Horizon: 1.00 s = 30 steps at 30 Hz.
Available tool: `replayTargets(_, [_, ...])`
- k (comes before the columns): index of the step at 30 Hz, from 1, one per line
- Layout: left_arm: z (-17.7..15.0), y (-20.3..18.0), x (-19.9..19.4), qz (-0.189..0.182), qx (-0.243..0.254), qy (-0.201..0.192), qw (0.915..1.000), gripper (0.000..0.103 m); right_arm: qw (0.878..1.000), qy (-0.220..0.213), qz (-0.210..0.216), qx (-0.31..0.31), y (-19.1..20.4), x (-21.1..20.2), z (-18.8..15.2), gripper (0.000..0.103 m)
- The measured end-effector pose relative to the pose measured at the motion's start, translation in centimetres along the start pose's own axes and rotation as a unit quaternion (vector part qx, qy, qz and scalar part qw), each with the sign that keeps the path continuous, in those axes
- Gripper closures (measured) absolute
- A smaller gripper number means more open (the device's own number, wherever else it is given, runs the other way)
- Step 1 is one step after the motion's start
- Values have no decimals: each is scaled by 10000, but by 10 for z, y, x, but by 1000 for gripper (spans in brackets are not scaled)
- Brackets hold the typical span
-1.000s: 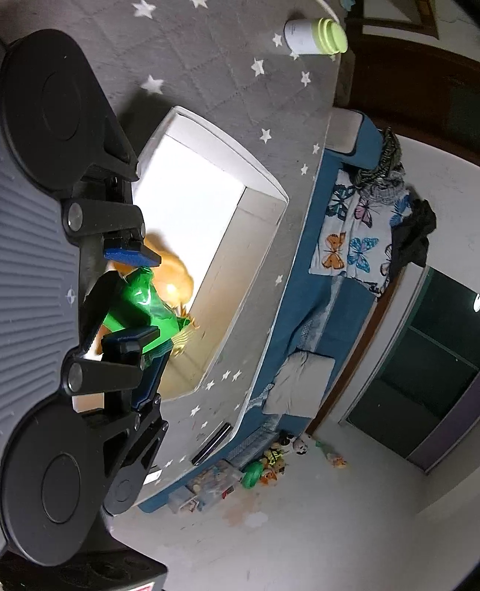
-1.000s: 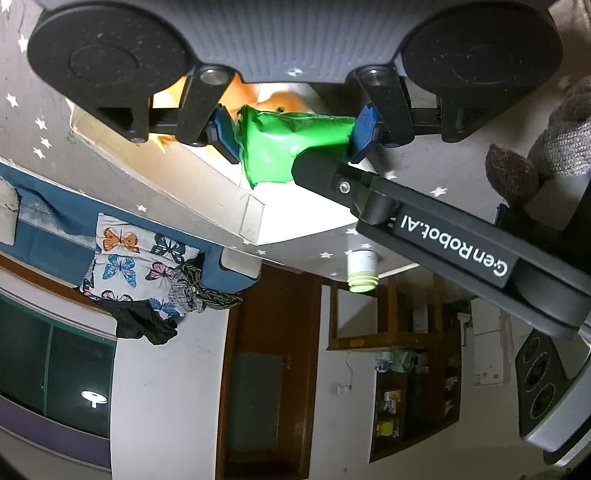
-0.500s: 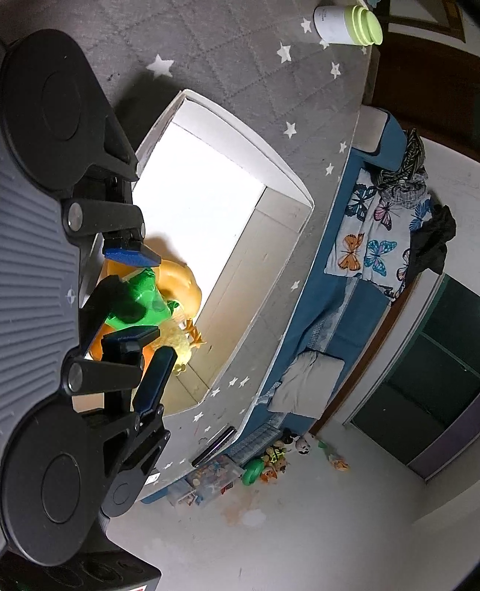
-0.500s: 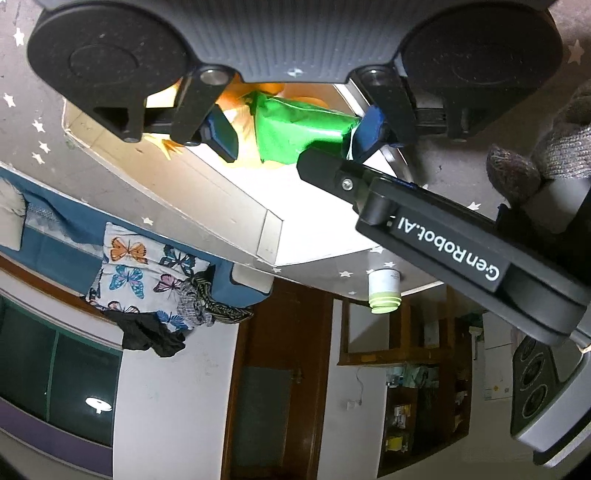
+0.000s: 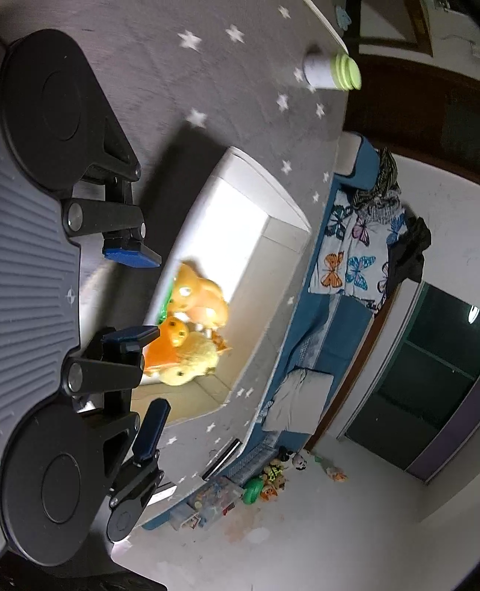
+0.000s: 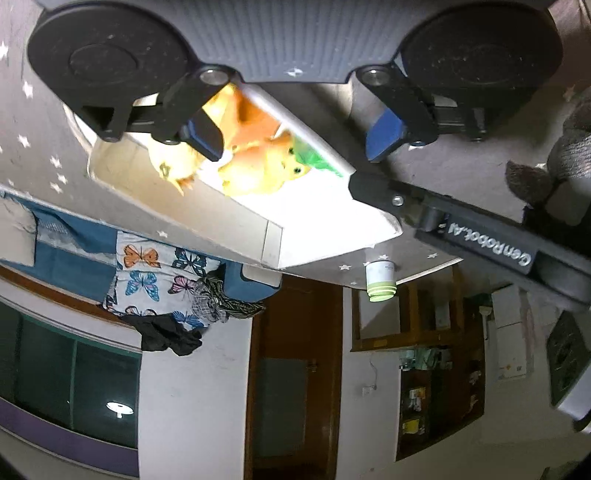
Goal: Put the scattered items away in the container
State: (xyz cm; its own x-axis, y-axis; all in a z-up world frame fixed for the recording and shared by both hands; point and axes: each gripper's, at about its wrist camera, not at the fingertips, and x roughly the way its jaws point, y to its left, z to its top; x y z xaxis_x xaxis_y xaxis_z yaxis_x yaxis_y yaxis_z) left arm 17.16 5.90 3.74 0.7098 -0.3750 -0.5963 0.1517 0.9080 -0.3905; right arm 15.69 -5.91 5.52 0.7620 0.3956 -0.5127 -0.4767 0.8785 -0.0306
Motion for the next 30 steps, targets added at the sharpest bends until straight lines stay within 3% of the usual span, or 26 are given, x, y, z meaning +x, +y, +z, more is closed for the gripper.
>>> replayTargets(6, [-31,-2,-12,168,-194,106,9996,65,9994,77,-52,322,2,-23,-19,11])
replayTargets(13, [-58,-9,-15,809,68,322,9962,65,9975,312,-145,611,3,-42,-39,9])
replayTargets(19, [-76,-22,-18,1200,443,274,9914,65,9947,407,-258,910,5,-50,-55,3])
replayTargets(30, [-91,-24,-18,1283,357,369,9904,65,9925,554,-441,995,6,-61,-71,0])
